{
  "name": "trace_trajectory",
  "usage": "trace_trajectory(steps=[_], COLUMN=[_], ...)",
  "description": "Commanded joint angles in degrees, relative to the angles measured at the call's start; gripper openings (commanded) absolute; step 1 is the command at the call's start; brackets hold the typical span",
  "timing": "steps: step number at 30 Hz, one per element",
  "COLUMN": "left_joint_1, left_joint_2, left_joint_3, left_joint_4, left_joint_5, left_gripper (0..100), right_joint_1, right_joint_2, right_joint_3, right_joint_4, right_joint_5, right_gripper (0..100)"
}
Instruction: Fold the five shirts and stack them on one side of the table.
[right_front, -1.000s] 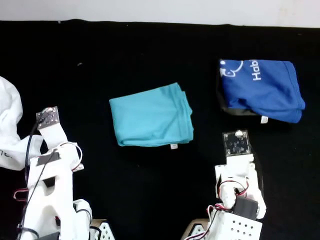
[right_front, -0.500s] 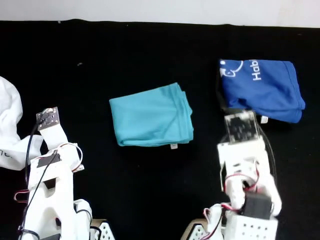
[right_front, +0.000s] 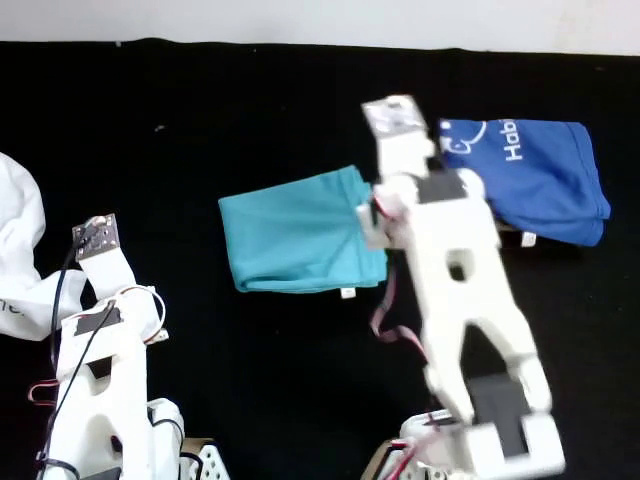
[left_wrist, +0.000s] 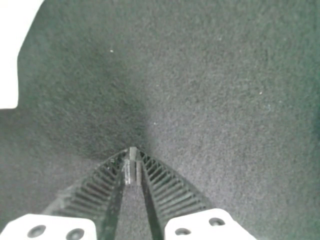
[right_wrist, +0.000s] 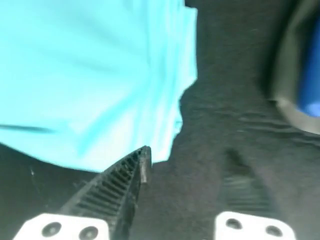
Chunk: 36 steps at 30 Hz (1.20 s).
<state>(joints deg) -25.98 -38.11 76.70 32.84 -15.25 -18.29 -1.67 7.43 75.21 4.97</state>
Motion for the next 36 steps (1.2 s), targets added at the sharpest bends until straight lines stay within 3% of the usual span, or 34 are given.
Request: trace_trajectory(steps=[1, 9, 22, 24, 27, 34, 36], left_joint_1=[0.7, 0.7, 0.7, 0.7, 0.7, 0.7, 0.7], left_joint_2=[-0.5, -0.5, -0.5, -0.5, -0.5, -0.5, -0.5], left_joint_3=[0.0, 0.0, 0.0, 0.0, 0.0, 0.0, 0.0], left_joint_4=[-1.3, -1.4, -1.4, -1.4, -1.4, -1.4, -1.4], left_joint_5=[-0.4, -0.4, -0.4, -0.4, -0.4, -0.4, -0.4], left_gripper=[1, 1, 1, 1, 1, 1, 1], right_joint_1=[-4.5, -6.3, -3.9, -3.9, -3.5, 2.1, 4.7], right_joint_2=[13.8, 34.5, 62.5, 64.6, 66.9, 67.1, 65.2], right_joint_3=[-15.3, -39.1, -62.8, -65.9, -70.2, -82.2, -83.6], right_joint_4=[4.7, 11.3, 14.8, 18.2, 21.1, 25.9, 25.9], right_joint_5=[-3.5, -7.7, -7.6, -7.4, -7.4, -7.3, -4.3], right_gripper=[41.8, 41.8, 40.6, 30.7, 1.9, 0.6, 0.5])
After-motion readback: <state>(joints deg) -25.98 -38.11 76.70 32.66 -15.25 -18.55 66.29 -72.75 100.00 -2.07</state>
